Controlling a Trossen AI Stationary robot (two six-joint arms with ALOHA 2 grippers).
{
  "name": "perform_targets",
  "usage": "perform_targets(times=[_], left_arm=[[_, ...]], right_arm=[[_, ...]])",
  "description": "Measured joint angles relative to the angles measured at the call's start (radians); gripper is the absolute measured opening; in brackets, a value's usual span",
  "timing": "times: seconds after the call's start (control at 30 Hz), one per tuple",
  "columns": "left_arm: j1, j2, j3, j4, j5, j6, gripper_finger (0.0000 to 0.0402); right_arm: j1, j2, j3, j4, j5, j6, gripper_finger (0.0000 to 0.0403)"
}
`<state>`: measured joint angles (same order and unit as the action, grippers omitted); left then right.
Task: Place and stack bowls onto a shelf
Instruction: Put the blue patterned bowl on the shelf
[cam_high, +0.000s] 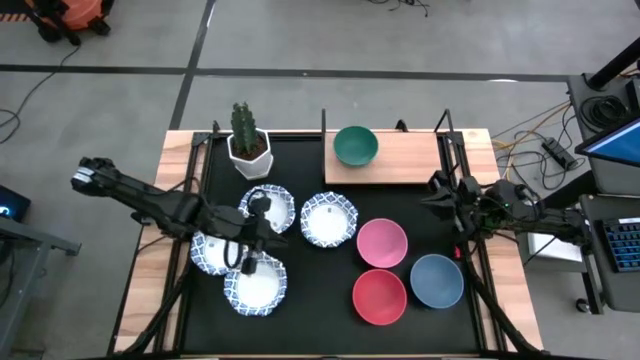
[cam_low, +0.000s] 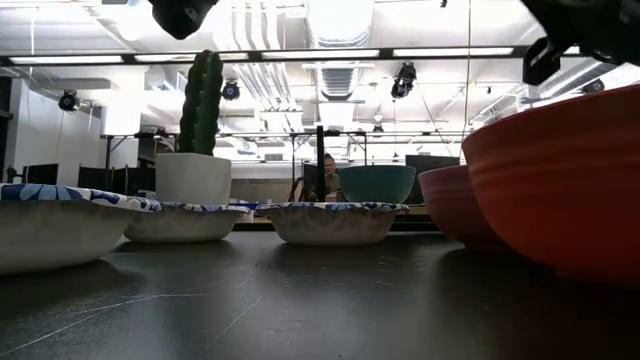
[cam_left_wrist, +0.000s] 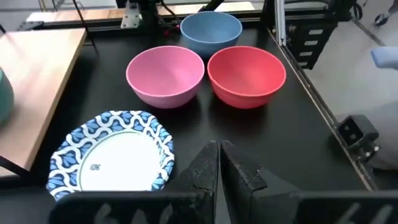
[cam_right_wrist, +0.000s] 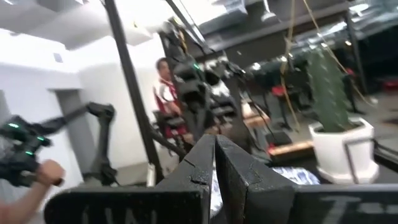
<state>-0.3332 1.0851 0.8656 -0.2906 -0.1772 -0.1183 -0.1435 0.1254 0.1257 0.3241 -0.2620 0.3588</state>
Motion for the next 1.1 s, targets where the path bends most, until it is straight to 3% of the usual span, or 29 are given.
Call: perform_targets(times=[0.2,0.43,0.87,1.1], left_arm=[[0.0,-0.022,-0.033,0.007,-0.084,0.036,0.0],[0.0,-0.022,-0.044,0.004,-0.103,0.061,0.0],[0.0,-0.021,-0.044,-0.095,-0.103,-0.043,0.0],[-0.01,-0.021,-0.099,-0.09,-0.103,-0.09,0.0]], right_arm=[[0.057,0.097,0.005,0.076,0.072,0.021,0.0009],[0.093,0.325,0.127,0.053,0.134,-0.029,0.0009],[0.098,0.709,0.564,-0.489,0.135,-0.054,0.0009],[0.157,0.916,0.738,-0.563,0.135,-0.082,0.0009]])
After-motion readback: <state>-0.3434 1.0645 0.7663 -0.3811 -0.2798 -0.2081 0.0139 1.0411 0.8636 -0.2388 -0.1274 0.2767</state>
